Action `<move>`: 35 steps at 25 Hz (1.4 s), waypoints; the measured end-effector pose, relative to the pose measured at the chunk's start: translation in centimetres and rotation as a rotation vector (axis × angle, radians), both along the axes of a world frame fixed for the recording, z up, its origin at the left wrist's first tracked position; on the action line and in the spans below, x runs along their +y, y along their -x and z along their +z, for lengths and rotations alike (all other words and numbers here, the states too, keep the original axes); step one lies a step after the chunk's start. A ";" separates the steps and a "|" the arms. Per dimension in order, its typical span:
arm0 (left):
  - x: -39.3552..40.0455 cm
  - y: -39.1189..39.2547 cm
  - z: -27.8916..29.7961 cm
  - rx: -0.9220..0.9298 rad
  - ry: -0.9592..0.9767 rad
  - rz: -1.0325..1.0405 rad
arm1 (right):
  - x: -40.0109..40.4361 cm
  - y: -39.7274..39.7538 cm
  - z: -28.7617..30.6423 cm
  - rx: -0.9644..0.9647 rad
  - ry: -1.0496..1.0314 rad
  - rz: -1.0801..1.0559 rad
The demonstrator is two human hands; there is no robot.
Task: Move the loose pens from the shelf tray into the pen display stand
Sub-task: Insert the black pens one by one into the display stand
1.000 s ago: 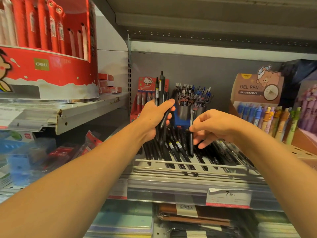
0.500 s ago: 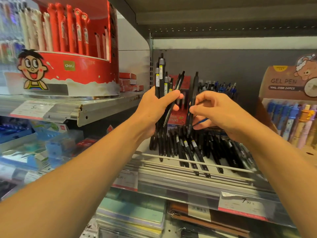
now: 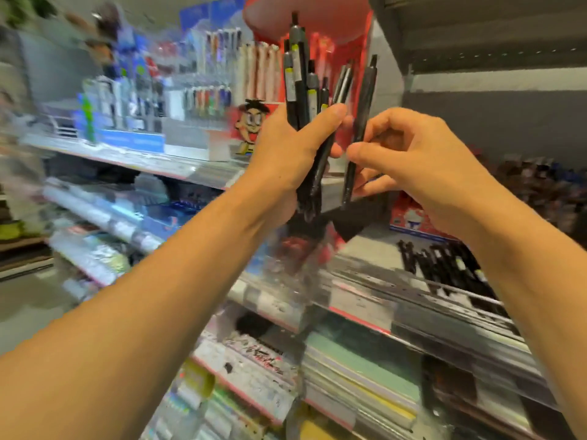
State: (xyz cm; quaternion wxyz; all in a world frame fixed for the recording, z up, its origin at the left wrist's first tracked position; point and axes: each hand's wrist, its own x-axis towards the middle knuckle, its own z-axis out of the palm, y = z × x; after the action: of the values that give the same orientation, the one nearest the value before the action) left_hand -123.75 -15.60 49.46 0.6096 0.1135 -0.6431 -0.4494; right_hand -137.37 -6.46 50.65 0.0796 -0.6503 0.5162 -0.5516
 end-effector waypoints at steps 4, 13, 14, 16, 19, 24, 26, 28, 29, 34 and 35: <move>-2.9 -11.2 -0.6 0.031 -0.036 0.100 | -4.2 -9.4 0.4 0.026 0.000 0.148; -12.6 -35.0 -3.3 -0.028 -0.156 0.317 | -17.3 -31.2 -0.9 0.035 -0.071 0.232; -13.9 -36.8 -3.3 -0.028 -0.160 0.324 | -18.9 -32.8 -1.1 0.032 -0.077 0.237; -16.7 -40.1 -3.8 -0.029 -0.174 0.328 | -22.2 -35.8 -1.4 0.020 -0.092 0.243; -22.0 -44.1 -4.9 -0.025 -0.180 0.363 | -28.0 -39.5 -2.1 0.017 -0.112 0.232; -33.5 -48.6 -6.3 0.000 -0.185 0.398 | -40.4 -44.5 -3.2 0.060 -0.154 0.218; -38.6 -50.3 -6.3 -0.001 -0.188 0.412 | -46.1 -46.4 -3.2 0.088 -0.171 0.207; -44.4 -52.2 -5.7 -0.020 -0.197 0.432 | -52.3 -48.4 -2.5 0.078 -0.169 0.186; -47.0 -53.2 -5.3 -0.031 -0.204 0.445 | -54.9 -49.3 -2.1 0.069 -0.168 0.185; -59.3 -58.1 -4.0 -0.036 -0.253 0.491 | -66.3 -53.6 0.9 0.035 -0.087 0.152; -61.6 -58.8 -4.0 -0.031 -0.265 0.483 | -68.3 -54.4 1.3 0.053 -0.072 0.122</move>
State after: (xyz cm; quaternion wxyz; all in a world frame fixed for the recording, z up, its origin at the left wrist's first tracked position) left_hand -64.90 -77.22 45.41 0.6691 0.3493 -0.5420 -0.3695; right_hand -82.92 -74.72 51.96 0.1226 -0.6917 0.4971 -0.5093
